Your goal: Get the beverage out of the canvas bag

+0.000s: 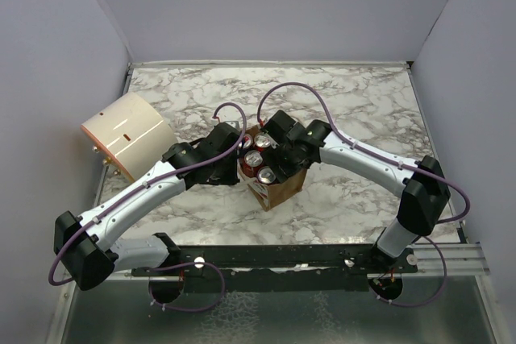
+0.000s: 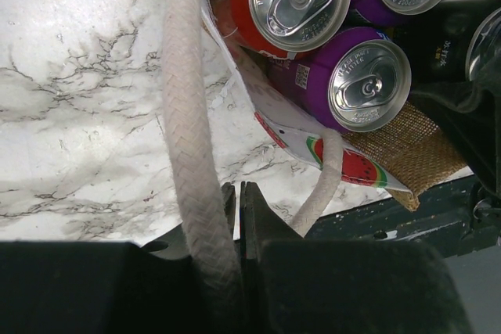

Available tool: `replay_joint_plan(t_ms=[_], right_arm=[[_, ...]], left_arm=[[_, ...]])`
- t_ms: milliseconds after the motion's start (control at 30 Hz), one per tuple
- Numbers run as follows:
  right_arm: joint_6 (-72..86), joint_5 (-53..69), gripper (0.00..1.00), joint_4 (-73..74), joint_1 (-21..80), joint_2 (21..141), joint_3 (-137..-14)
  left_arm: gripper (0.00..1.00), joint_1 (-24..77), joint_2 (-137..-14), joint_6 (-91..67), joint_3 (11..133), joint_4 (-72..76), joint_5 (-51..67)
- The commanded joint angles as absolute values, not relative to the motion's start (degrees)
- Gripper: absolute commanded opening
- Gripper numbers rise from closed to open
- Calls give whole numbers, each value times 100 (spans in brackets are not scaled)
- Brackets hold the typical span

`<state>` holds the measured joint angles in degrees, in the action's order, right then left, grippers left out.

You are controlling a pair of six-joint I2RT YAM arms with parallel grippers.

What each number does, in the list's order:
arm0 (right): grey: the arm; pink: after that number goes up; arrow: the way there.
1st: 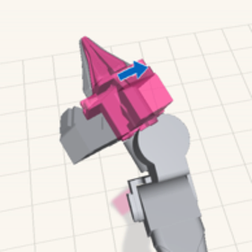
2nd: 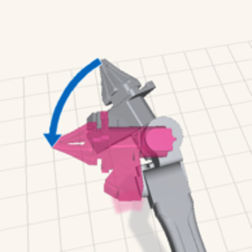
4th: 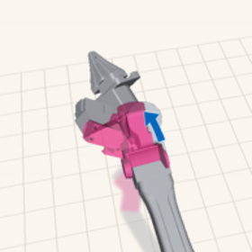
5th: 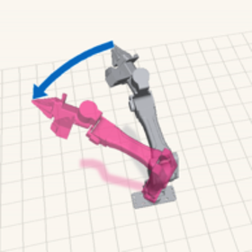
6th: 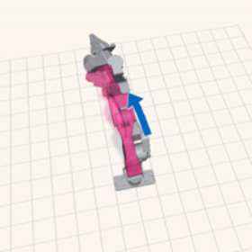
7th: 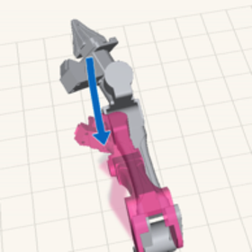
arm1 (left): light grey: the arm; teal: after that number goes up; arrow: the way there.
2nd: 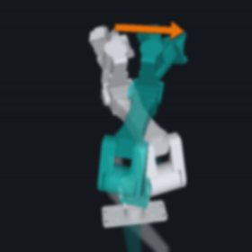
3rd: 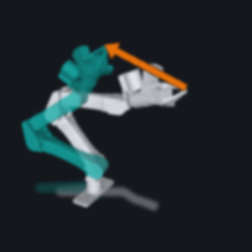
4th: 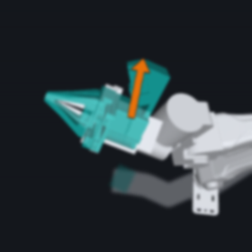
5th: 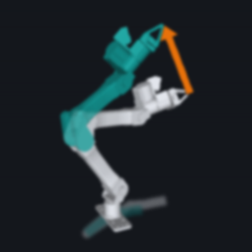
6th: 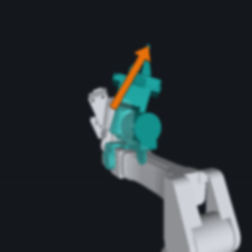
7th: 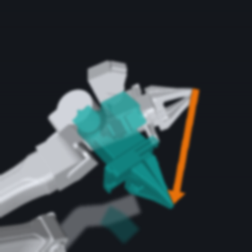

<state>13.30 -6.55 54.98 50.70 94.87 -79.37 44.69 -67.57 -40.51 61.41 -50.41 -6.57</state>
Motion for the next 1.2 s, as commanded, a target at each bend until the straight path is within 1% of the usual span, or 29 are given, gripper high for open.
replay_joint_plan(t_ms=[0, 367, 567, 867, 1167], right_arm=[[1496, -691, 63, 5962, 5181, 9589, -7925], [1488, -853, 43, 6194, 5202, 9511, -8517], [1434, -982, 28, 6399, 5203, 9461, -9075], [1606, -1074, 18, 6844, 5203, 9220, -9893], [2145, -1187, 6, 7301, 5203, 8525, -10340]], left_arm=[[10, 4447, -6680, -3946, 6205, -5056, -589], [10, 4433, -6594, -4000, 6189, -5047, -582], [10, 4436, -6566, -4094, 6177, -4993, -540], [10, 4431, -6532, -4184, 6115, -4881, -421], [10, 4436, -6623, -4158, 6122, -4830, -263]])
